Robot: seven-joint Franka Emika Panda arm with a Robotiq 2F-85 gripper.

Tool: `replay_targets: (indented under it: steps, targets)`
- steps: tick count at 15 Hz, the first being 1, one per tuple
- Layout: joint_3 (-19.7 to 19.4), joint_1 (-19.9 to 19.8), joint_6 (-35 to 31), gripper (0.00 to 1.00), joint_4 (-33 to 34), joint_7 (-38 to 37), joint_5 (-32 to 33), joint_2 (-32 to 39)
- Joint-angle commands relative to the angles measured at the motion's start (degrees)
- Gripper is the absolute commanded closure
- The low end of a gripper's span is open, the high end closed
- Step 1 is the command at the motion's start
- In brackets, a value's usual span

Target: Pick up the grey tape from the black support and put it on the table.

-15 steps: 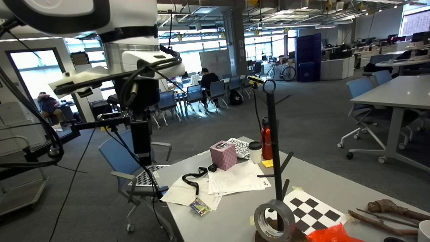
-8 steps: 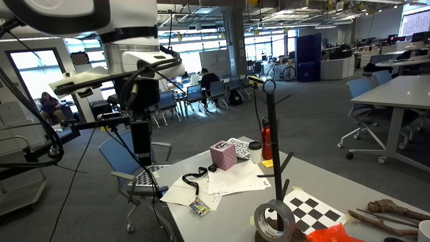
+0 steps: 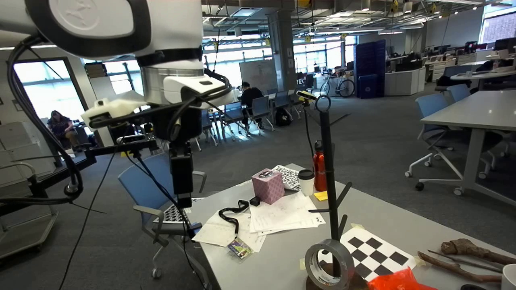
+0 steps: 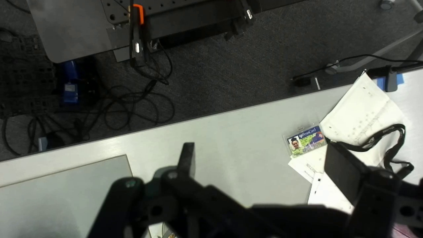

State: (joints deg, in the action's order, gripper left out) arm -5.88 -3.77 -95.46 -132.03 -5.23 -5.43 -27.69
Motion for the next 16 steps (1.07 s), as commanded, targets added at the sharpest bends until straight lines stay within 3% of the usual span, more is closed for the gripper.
replay_targets:
  steps: [1,9,16]
  targets:
    - [0.29,-0.71,-4.14,0.0,-1.12,3.15,1.54,2.55]
    - [0.53,-0.86,-15.65,0.0,-6.02,3.64,5.77,8.03]
    - [-0.28,-2.25,-19.56,0.0,-9.94,3.43,9.04,10.33]
